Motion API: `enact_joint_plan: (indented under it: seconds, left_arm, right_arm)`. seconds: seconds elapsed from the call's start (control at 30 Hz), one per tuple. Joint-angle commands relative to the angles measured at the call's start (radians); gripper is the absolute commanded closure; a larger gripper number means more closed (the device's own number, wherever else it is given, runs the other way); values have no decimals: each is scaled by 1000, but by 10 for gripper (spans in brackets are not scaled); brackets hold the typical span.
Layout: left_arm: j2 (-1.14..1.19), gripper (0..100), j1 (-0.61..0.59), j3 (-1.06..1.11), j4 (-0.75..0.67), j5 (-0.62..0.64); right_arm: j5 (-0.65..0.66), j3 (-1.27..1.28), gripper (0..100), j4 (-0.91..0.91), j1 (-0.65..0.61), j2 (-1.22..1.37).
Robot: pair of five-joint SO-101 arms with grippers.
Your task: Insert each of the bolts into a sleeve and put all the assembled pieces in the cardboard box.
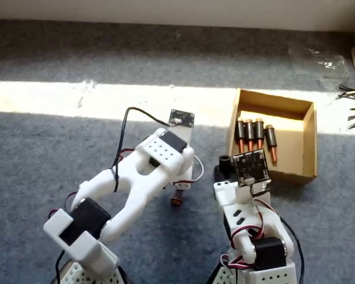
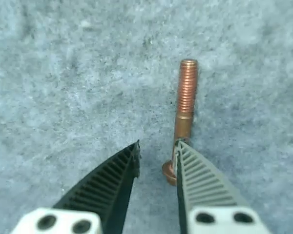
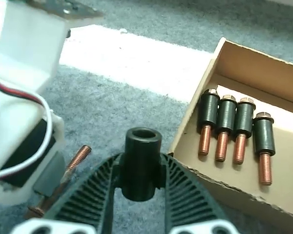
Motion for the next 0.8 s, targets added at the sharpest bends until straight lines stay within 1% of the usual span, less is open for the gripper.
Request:
enact_joint_plan:
  seconds: [0.0, 0.27, 0.7, 0.77]
  left_arm:
    - [54, 874, 16, -113, 55, 5]
    - [70, 874, 88, -139, 63, 0]
    - [81, 875, 82, -128, 60, -2]
    - [81, 889, 82, -124, 60, -3]
  right_arm:
    - [-5, -16, 995, -27, 12, -10]
    - [-5, -16, 995, -27, 12, -10]
    - [-5, -16, 995, -27, 12, -10]
    - [-5, -16, 995, -27, 12, -10]
